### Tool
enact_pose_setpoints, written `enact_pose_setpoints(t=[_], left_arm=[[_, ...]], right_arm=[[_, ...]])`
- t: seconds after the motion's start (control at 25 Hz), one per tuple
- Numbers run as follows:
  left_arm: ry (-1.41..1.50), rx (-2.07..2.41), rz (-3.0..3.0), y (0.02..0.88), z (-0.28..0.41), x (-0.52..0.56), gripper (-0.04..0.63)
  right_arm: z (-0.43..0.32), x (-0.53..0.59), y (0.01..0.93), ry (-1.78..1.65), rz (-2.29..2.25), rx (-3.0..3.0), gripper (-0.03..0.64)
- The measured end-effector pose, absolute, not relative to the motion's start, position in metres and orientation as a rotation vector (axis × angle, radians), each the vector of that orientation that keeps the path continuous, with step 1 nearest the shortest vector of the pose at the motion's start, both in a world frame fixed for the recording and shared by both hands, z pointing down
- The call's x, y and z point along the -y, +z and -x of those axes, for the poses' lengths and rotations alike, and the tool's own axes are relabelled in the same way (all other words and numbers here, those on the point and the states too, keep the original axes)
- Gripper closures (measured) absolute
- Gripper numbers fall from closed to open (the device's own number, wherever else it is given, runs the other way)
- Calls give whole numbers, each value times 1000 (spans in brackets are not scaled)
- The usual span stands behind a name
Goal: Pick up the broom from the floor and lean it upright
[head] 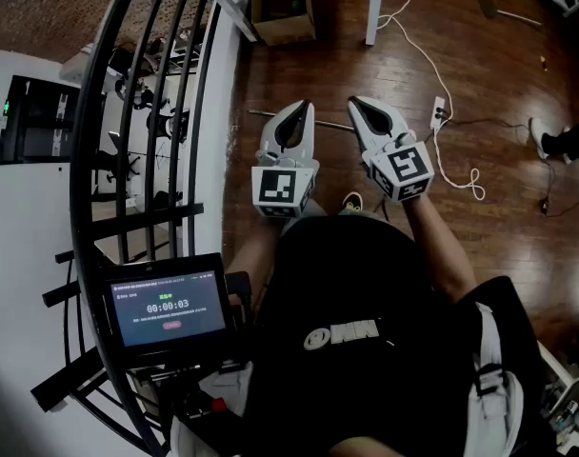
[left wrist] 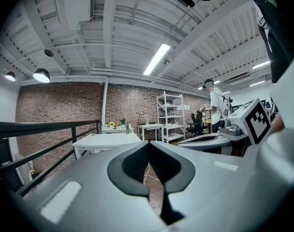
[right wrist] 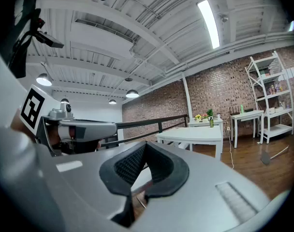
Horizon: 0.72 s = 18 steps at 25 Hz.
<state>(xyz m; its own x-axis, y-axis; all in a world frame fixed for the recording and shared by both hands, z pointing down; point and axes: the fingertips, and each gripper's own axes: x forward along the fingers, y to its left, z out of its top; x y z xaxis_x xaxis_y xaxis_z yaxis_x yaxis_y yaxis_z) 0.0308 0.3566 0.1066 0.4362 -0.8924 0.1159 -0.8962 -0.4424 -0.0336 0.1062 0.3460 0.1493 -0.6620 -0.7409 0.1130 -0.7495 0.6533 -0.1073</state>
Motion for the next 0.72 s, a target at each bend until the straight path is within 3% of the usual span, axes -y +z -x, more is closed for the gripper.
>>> enact_pose_setpoints(t=[0.72], left_arm=[[154,1620,-2529,150,24,-327,581]], right_arm=[[-71,-313,195,328,-1215,2722,614]])
